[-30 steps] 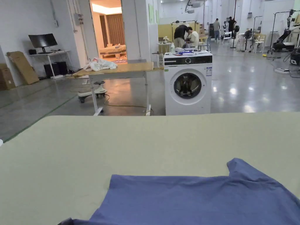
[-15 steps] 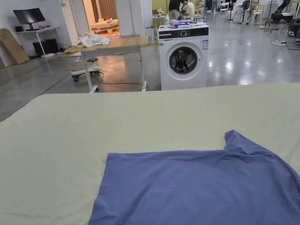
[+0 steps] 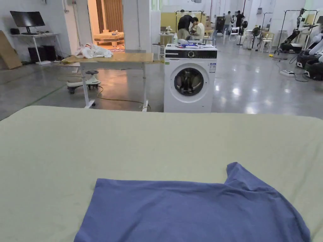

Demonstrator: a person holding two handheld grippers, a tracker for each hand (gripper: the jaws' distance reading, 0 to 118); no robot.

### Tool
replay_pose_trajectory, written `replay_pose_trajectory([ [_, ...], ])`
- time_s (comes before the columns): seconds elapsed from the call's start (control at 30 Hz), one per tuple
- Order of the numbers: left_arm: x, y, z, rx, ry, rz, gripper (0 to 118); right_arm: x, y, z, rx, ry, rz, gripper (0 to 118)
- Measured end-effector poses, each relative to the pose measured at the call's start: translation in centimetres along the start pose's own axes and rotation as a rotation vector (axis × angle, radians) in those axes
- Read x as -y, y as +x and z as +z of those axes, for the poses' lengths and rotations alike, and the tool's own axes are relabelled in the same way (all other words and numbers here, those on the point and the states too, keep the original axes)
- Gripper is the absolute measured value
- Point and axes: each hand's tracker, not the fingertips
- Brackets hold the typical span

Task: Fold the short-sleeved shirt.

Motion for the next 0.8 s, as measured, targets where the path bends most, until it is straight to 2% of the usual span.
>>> replay_pose_trajectory([
  [0.07,-1.0,0.7,0.5,0.001,0.04,-0.01,76,-0.9,-1.2,-0.1,-0.052,0.011,0.026,65],
  [0.13,-1.8,1.3,1.1,0.003,0.068,-0.025,69,-1.5,-2.6,-0.2,-0.056,0.043,0.038,61],
  [0.17,-2.1,1.6,1.3,0.024,0.079,-0.043,60,-1.6,-3.1,-0.3,-0.069,0.058,0.047,55],
  [0.2,-2.2,1.7,1.4,0.063,0.078,-0.064,42,-1.8,-3.5,-0.4,-0.091,0.068,0.05,43],
  [0.23,-2.3,1.9,1.5,0.083,0.077,-0.075,29,-1.9,-4.0,-0.7,-0.106,0.074,0.042,33],
  [0.3,-2.4,2.2,1.5,0.089,0.064,-0.077,15,-2.0,-4.7,-1.0,-0.13,0.077,0.007,7],
  [0.37,-2.4,2.5,1.6,0.093,0.067,-0.092,14,-2.1,-5.1,-1.2,-0.146,0.066,-0.01,5],
  [0.43,-2.2,2.7,1.8,0.097,0.071,-0.104,0,-2.1,-5.3,-1.2,-0.162,0.058,-0.01,0],
  [0.63,-1.8,2.7,1.3,0.112,0.047,-0.099,0,-2.3,-5.5,-1.4,-0.166,0.04,0.021,0],
  [0.8,-1.1,1.5,0.6,0.111,0.022,-0.055,0,-2.3,-4.9,-1.6,-0.154,0.036,-0.003,0],
])
